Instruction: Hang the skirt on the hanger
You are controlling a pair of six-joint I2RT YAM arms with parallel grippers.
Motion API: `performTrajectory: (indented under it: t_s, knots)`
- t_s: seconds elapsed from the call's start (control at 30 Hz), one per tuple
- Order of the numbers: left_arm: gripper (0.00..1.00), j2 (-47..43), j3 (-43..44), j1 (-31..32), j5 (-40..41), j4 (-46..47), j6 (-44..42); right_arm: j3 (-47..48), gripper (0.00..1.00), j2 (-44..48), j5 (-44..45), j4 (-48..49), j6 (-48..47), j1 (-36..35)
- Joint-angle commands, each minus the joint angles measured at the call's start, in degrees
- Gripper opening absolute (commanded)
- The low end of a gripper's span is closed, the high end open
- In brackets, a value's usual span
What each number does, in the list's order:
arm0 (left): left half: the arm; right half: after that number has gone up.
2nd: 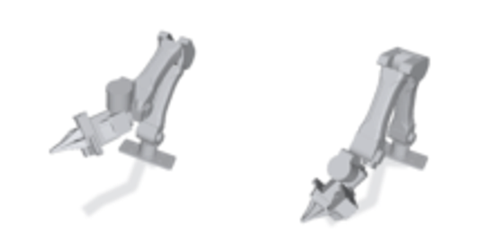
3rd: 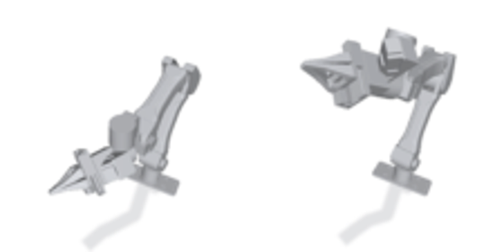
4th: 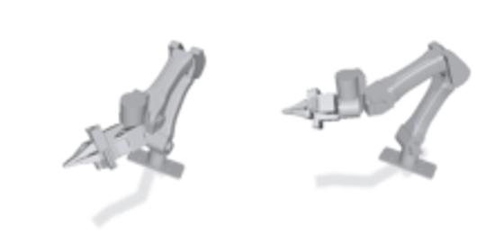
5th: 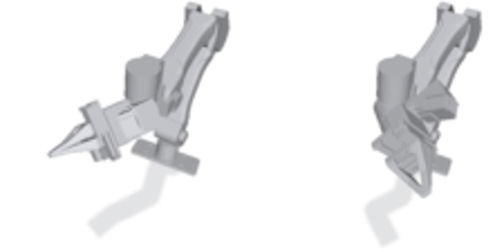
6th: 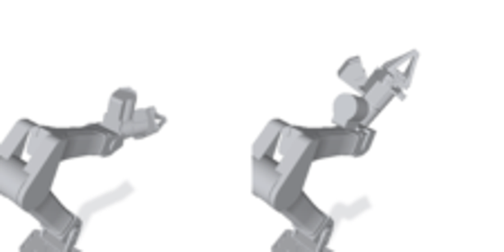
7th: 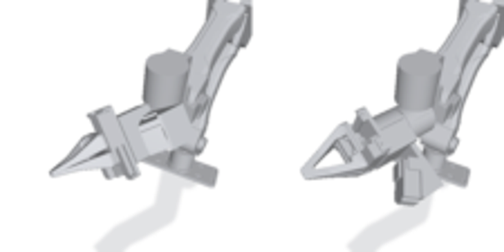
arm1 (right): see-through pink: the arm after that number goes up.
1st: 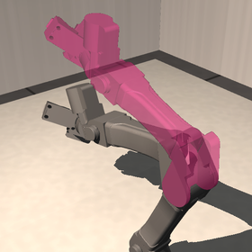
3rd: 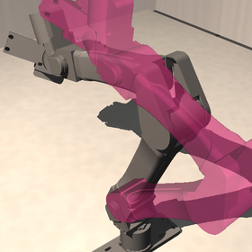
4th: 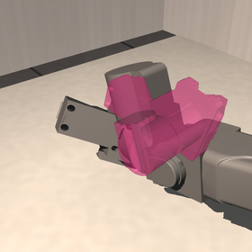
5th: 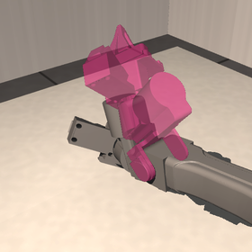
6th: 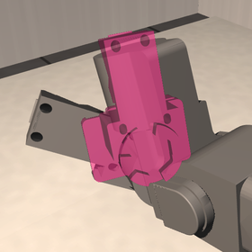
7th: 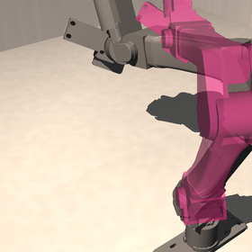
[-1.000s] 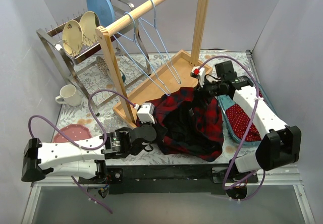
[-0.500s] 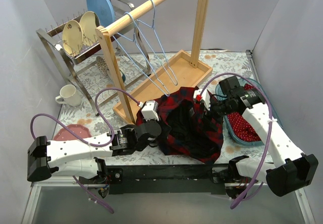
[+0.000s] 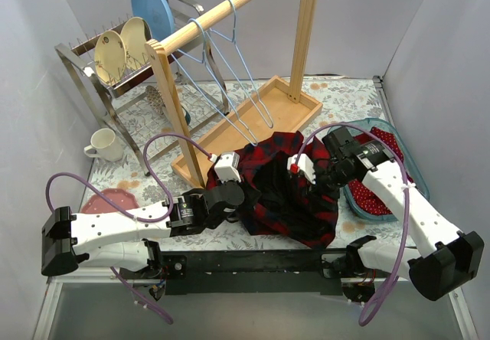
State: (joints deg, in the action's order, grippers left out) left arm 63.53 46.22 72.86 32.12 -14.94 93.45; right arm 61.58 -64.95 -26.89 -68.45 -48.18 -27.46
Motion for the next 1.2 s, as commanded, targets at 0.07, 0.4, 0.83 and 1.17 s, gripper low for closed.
performTrajectory:
  t_s: [0.07,0.4,0.83,1.17]
  knots:
    - [0.00,-0.2,1.7,-0.4,0.8,0.9,-0.3,6.3,0.77,1.8,-3.1,-1.3,2.1,-1.3]
    - [0.00,1.0,2.1,-1.0,0.1,3.0,-1.1,-2.2,0.82,3.4,1.2,3.5,4.5,-4.2]
    - [0.00,-6.4,-3.8,-1.1,-3.1,4.7,-4.6,0.2,0.01,5.6,13.7,7.9,9.1,-5.1]
    - [0.00,-10.7,-4.9,-1.1,-2.8,-0.3,-3.3,9.2,0.01,8.3,23.3,26.5,18.1,4.6]
